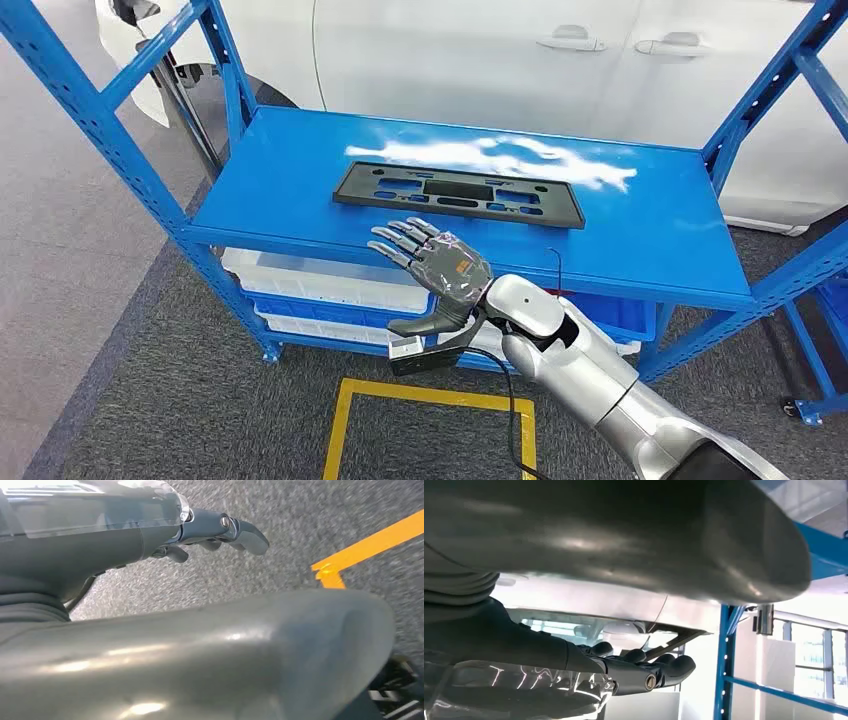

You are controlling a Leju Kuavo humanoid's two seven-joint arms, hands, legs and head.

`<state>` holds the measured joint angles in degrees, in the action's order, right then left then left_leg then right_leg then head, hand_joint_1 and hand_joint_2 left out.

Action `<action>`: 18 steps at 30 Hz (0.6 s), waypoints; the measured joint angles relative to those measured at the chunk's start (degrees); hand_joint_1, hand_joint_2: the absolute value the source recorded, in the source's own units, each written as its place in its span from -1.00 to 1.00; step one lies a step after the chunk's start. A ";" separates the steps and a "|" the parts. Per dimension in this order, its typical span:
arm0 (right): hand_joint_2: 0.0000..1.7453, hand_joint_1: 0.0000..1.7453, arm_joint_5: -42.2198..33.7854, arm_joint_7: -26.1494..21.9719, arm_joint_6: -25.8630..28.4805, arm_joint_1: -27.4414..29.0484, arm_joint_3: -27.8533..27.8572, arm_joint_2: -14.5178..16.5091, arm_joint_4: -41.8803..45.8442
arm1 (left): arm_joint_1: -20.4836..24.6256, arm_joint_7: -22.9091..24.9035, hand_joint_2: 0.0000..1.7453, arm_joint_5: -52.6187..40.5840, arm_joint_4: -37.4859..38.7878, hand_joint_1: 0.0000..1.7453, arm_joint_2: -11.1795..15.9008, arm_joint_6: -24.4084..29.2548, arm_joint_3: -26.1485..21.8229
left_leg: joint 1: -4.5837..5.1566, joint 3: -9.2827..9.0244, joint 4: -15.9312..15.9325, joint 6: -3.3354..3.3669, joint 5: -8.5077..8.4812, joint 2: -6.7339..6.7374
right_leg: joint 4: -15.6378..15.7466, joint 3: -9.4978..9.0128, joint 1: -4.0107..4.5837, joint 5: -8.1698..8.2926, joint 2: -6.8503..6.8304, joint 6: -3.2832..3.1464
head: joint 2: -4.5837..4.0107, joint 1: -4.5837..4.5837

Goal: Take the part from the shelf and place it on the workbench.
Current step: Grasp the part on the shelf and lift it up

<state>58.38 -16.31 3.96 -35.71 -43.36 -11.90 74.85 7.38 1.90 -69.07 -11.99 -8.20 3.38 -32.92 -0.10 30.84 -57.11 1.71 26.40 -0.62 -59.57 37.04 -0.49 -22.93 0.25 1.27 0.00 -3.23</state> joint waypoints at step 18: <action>-1.00 -1.00 -0.01 0.09 -0.20 -0.07 -0.30 0.15 -0.43 | -0.21 -0.03 -1.00 0.35 0.05 -1.00 0.14 0.20 0.01 | 0.13 5.80 -0.95 -1.54 -4.35 0.32 | 2.57 -7.32 0.32 -5.38 0.10 -1.67 | 0.00 -0.01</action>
<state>58.37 -16.21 3.76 -35.78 -43.66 -11.75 74.42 7.17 1.87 -68.72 -11.94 -8.05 3.58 -32.91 0.02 36.64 -58.06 0.17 22.05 -0.30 -57.00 29.72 -0.17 -28.32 0.36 -0.40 0.00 -3.25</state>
